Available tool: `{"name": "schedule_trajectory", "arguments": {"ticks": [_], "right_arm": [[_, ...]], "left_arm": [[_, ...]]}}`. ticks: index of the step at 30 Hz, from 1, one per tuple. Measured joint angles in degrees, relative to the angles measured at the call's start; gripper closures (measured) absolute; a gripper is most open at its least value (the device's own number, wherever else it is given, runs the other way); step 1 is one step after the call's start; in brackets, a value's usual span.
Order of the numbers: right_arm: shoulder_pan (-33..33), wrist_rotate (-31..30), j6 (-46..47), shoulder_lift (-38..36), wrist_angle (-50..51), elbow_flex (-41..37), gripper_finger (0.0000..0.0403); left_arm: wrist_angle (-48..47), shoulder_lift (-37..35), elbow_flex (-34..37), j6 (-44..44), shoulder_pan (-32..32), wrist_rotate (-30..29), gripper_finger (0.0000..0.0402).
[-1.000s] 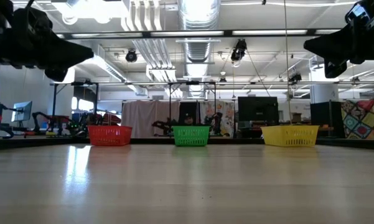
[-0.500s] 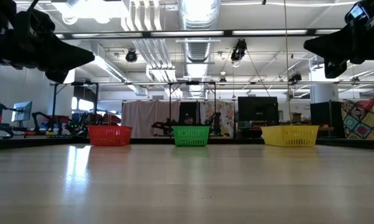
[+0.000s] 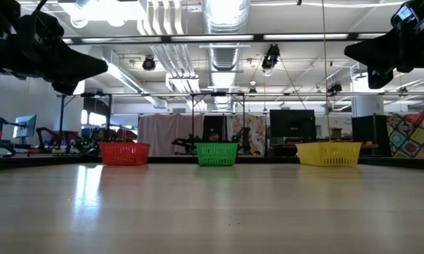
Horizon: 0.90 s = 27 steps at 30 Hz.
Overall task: Sort crayons
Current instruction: Return to Home Position
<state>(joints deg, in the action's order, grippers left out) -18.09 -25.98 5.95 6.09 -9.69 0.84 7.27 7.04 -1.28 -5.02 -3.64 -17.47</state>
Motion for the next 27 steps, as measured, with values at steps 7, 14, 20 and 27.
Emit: {"name": "schedule_trajectory", "arguments": {"ticks": [7,14,20,27], "right_arm": [[0.0,0.0,0.0,0.0,0.0,0.0,0.0392],[0.0,0.0,-0.1,0.0,0.0,0.0,0.0392],[0.0,0.0,-0.1,0.0,0.0,0.0,0.0392],[0.0,0.0,0.0,0.0,0.0,0.0,0.0392]], "left_arm": [[0.0,0.6,-0.1,0.0,0.0,0.0,0.0358],[0.0,1.3,-0.1,0.0,0.0,0.0,0.0358],[2.2,1.9,-0.1,3.5,0.0,0.0,0.0358],[5.8,0.3,-0.9,3.4,0.1,-8.3,0.0358]]}}
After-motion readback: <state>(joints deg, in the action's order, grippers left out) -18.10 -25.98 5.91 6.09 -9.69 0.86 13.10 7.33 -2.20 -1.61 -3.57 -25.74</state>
